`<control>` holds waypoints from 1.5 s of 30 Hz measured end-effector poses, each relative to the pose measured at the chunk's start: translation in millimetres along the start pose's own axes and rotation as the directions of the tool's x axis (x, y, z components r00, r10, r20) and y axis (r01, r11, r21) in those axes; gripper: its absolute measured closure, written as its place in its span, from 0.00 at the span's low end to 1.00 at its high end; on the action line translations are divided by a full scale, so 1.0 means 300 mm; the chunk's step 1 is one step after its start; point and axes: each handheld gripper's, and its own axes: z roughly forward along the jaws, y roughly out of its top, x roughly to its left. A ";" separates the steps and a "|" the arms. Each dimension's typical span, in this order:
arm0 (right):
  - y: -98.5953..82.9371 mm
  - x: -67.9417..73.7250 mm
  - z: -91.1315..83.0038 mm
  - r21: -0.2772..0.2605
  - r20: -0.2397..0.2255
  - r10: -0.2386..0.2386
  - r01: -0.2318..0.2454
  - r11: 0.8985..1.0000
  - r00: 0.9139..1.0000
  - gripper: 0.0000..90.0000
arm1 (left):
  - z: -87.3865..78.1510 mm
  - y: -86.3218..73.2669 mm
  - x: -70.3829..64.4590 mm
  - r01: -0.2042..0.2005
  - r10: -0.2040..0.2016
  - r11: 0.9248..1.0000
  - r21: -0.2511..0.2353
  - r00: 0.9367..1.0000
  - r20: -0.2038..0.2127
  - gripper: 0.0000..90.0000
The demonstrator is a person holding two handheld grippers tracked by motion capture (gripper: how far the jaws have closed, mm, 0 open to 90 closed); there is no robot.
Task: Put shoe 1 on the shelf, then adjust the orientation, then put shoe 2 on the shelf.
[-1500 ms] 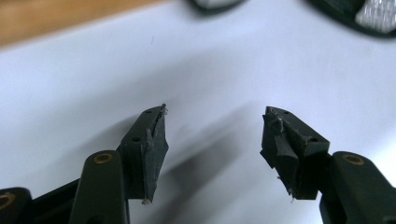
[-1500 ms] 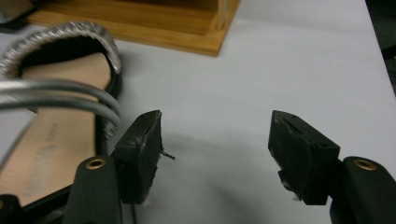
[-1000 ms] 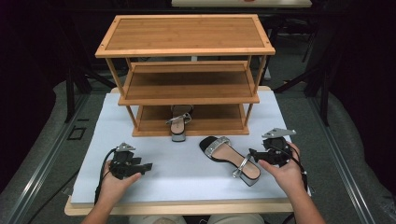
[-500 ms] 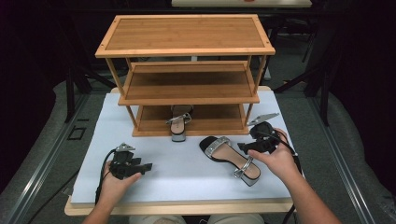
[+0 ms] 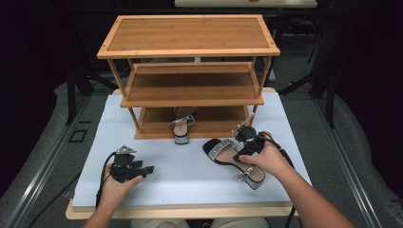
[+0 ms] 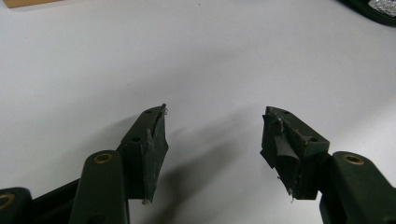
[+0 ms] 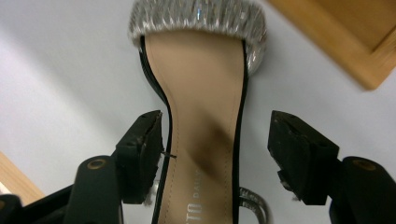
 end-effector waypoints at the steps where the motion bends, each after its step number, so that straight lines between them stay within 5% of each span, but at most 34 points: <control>1: 0.003 0.002 0.008 0.025 -0.003 0.006 -0.006 1.000 1.000 0.38 | 0.000 0.000 0.000 -0.002 0.002 1.000 0.001 1.000 0.000 0.44; 8: 0.017 0.011 0.043 0.160 0.017 -0.024 0.021 0.987 1.000 0.35 | 0.000 -0.002 -0.001 0.002 -0.002 1.000 -0.001 1.000 -0.002 0.44; 9: 0.018 0.006 0.050 0.159 -0.012 -0.015 0.017 0.987 1.000 0.35 | -0.002 -0.003 0.001 0.003 -0.003 1.000 0.001 1.000 0.000 0.44; 27: 0.029 0.009 0.135 0.316 -0.042 0.020 -0.006 0.949 0.999 0.43 | -0.002 -0.004 0.006 0.018 -0.018 1.000 -0.005 1.000 0.009 0.44; 28: 0.033 0.021 0.136 0.327 0.011 -0.002 -0.002 0.945 1.000 0.44 | 0.000 -0.004 0.005 0.019 -0.019 1.000 -0.006 1.000 0.009 0.44; 38: 0.032 0.009 0.128 0.350 -0.010 0.007 -0.003 0.937 1.000 0.46 | -0.007 -0.002 0.011 0.021 -0.021 1.000 -0.013 1.000 0.011 0.44; 45: 0.017 -0.014 0.061 0.272 -0.019 0.020 -0.014 0.962 1.000 0.46 | 0.002 0.008 0.007 0.015 -0.014 1.000 -0.013 1.000 0.018 0.44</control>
